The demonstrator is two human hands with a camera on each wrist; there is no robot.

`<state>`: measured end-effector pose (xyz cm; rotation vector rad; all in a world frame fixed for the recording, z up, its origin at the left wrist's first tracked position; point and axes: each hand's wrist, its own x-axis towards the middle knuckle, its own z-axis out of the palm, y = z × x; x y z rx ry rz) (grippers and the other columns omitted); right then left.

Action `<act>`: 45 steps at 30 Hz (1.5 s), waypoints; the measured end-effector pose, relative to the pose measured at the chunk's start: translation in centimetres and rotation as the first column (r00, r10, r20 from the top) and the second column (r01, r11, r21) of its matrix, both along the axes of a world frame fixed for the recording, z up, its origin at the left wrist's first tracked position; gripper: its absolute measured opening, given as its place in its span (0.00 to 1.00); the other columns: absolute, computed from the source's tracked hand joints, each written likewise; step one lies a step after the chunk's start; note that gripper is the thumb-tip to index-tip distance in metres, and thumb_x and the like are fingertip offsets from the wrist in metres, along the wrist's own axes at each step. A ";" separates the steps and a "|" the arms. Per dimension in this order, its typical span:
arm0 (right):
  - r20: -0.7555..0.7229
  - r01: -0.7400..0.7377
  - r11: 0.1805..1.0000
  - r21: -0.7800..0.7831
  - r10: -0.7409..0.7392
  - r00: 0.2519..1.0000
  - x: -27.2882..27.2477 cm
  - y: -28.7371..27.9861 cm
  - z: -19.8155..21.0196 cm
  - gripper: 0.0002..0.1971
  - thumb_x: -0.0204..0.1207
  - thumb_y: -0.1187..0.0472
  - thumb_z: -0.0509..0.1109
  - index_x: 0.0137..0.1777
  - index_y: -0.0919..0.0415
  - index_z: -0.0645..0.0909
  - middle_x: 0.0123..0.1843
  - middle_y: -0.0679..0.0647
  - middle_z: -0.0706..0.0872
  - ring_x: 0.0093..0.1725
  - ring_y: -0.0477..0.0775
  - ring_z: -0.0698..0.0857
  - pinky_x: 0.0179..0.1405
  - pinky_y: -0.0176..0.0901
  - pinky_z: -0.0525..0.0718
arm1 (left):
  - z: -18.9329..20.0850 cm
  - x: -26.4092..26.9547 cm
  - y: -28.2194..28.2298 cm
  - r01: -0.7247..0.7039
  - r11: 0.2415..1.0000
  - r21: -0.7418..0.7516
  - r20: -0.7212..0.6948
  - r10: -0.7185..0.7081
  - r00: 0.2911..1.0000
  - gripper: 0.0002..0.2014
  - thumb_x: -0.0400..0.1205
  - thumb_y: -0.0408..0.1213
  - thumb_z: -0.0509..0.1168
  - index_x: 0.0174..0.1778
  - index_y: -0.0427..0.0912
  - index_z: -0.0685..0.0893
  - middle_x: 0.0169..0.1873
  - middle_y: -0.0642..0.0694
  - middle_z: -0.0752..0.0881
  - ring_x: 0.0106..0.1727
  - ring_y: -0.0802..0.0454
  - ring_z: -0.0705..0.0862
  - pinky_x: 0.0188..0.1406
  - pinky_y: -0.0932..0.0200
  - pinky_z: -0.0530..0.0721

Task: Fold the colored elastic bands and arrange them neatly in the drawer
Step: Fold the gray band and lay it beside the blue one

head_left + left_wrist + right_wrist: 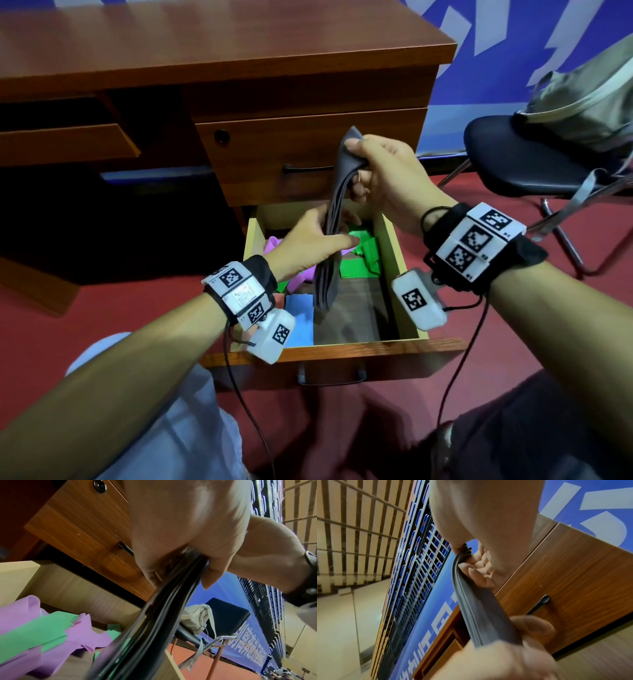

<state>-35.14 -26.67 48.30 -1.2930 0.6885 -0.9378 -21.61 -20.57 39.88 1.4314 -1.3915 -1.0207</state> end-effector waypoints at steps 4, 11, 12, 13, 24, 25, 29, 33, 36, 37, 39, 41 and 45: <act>0.118 0.116 0.979 0.166 -0.136 0.984 -1.1 -1.0 1.6 0.08 0.84 0.60 0.65 0.44 0.58 0.75 0.23 0.49 0.74 0.21 0.46 0.73 0.23 0.37 0.70 | -0.9 0.2 -0.1 0.056 0.993 0.104 0.048 -0.061 0.997 0.07 0.77 0.36 0.75 0.48 0.40 0.87 0.37 0.45 0.84 0.40 0.52 0.82 0.49 0.52 0.80; 0.204 0.208 0.924 0.320 -0.281 0.938 -1.9 -3.8 1.3 0.09 0.82 0.59 0.67 0.41 0.58 0.72 0.23 0.48 0.73 0.21 0.46 0.72 0.22 0.36 0.71 | -1.8 1.2 -0.6 0.153 0.968 0.201 0.101 -0.176 0.979 0.19 0.80 0.52 0.76 0.55 0.40 0.85 0.31 0.52 0.81 0.39 0.56 0.84 0.49 0.60 0.84; 0.200 0.219 0.920 0.325 -0.293 0.935 -1.8 -4.1 1.1 0.10 0.82 0.60 0.67 0.40 0.58 0.72 0.22 0.49 0.73 0.21 0.47 0.72 0.22 0.36 0.71 | -1.7 1.1 -0.5 0.158 0.961 0.228 0.080 -0.180 0.980 0.20 0.81 0.55 0.73 0.55 0.40 0.84 0.31 0.55 0.81 0.38 0.58 0.83 0.45 0.64 0.83; 0.201 0.229 0.916 0.330 -0.305 0.931 -1.8 -4.4 0.8 0.10 0.82 0.60 0.67 0.39 0.58 0.72 0.22 0.49 0.73 0.21 0.47 0.72 0.22 0.37 0.70 | -1.7 1.1 -0.4 0.158 0.951 0.264 0.044 -0.176 0.983 0.26 0.81 0.63 0.69 0.56 0.40 0.83 0.31 0.57 0.81 0.37 0.58 0.82 0.42 0.64 0.82; 0.160 0.376 0.870 0.319 -0.440 0.883 -4.3 -7.6 -0.4 0.09 0.79 0.58 0.68 0.38 0.58 0.75 0.22 0.48 0.72 0.20 0.47 0.72 0.25 0.38 0.67 | -2.8 2.7 -0.6 0.005 0.862 0.506 -0.389 0.223 0.894 0.10 0.85 0.30 0.53 0.38 0.40 0.74 0.35 0.40 0.79 0.33 0.47 0.81 0.42 0.53 0.80; 0.154 0.381 0.868 0.317 -0.444 0.883 -4.4 -7.7 -0.3 0.09 0.78 0.57 0.69 0.39 0.58 0.75 0.22 0.47 0.73 0.20 0.47 0.72 0.25 0.38 0.67 | -3.0 2.8 -0.6 -0.008 0.857 0.516 -0.421 0.261 0.869 0.12 0.85 0.27 0.54 0.37 0.39 0.77 0.37 0.40 0.85 0.36 0.47 0.86 0.46 0.53 0.82; 0.155 0.392 0.867 0.306 -0.452 0.879 -5.2 -8.1 -0.4 0.08 0.77 0.57 0.69 0.38 0.57 0.76 0.23 0.47 0.72 0.20 0.46 0.72 0.26 0.38 0.67 | -3.1 3.3 -0.7 -0.020 0.829 0.558 -0.485 0.346 0.803 0.06 0.83 0.24 0.63 0.48 0.34 0.86 0.52 0.35 0.90 0.52 0.42 0.88 0.57 0.54 0.86; 0.049 0.432 0.889 0.154 -0.444 0.895 -5.9 -8.1 -0.7 0.10 0.78 0.59 0.67 0.36 0.57 0.73 0.21 0.48 0.69 0.19 0.48 0.69 0.24 0.37 0.64 | -2.9 3.7 -1.2 -0.125 0.813 0.569 -0.465 0.443 0.766 0.07 0.82 0.22 0.69 0.54 0.32 0.86 0.50 0.35 0.89 0.47 0.46 0.88 0.57 0.59 0.87; -0.266 0.281 0.935 -0.218 -0.334 0.904 -6.3 -7.6 -1.8 0.13 0.81 0.61 0.65 0.34 0.57 0.74 0.21 0.53 0.73 0.17 0.48 0.71 0.21 0.37 0.67 | -2.2 3.5 -1.4 -0.215 0.828 0.518 -0.409 0.460 0.788 0.04 0.81 0.22 0.71 0.44 0.33 0.86 0.38 0.39 0.87 0.30 0.52 0.86 0.35 0.65 0.89; -0.388 0.161 0.940 -0.302 -0.275 0.880 -6.3 -7.3 -2.5 0.13 0.82 0.61 0.66 0.34 0.56 0.74 0.23 0.54 0.75 0.17 0.47 0.73 0.20 0.36 0.69 | -2.0 3.4 -1.5 -0.233 0.833 0.501 -0.396 0.461 0.794 0.03 0.80 0.22 0.72 0.44 0.32 0.87 0.36 0.39 0.88 0.30 0.53 0.86 0.33 0.66 0.88; -0.602 -0.064 0.916 -0.396 -0.206 0.771 -6.0 -6.7 -4.2 0.14 0.82 0.58 0.67 0.33 0.55 0.75 0.26 0.53 0.80 0.20 0.43 0.77 0.24 0.38 0.74 | -1.7 2.9 -1.5 -0.234 0.846 0.480 -0.391 0.445 0.806 0.02 0.80 0.22 0.72 0.44 0.31 0.89 0.35 0.40 0.89 0.32 0.53 0.87 0.33 0.67 0.88; -0.726 -0.208 0.882 -0.423 -0.193 0.660 -5.3 -5.9 -5.9 0.13 0.80 0.54 0.68 0.35 0.56 0.78 0.30 0.52 0.85 0.26 0.46 0.81 0.31 0.42 0.78 | -1.6 2.2 -1.3 -0.213 0.844 0.493 -0.386 0.431 0.815 0.02 0.80 0.22 0.72 0.44 0.31 0.89 0.34 0.40 0.90 0.33 0.53 0.86 0.33 0.67 0.87; -0.820 -0.358 0.836 -0.415 -0.173 0.546 -3.5 -3.8 -8.8 0.13 0.80 0.53 0.68 0.36 0.58 0.77 0.33 0.53 0.82 0.33 0.54 0.79 0.33 0.44 0.71 | -1.5 0.9 -0.7 -0.184 0.826 0.533 -0.360 0.419 0.834 0.04 0.80 0.21 0.72 0.49 0.29 0.87 0.37 0.37 0.89 0.30 0.52 0.86 0.32 0.65 0.87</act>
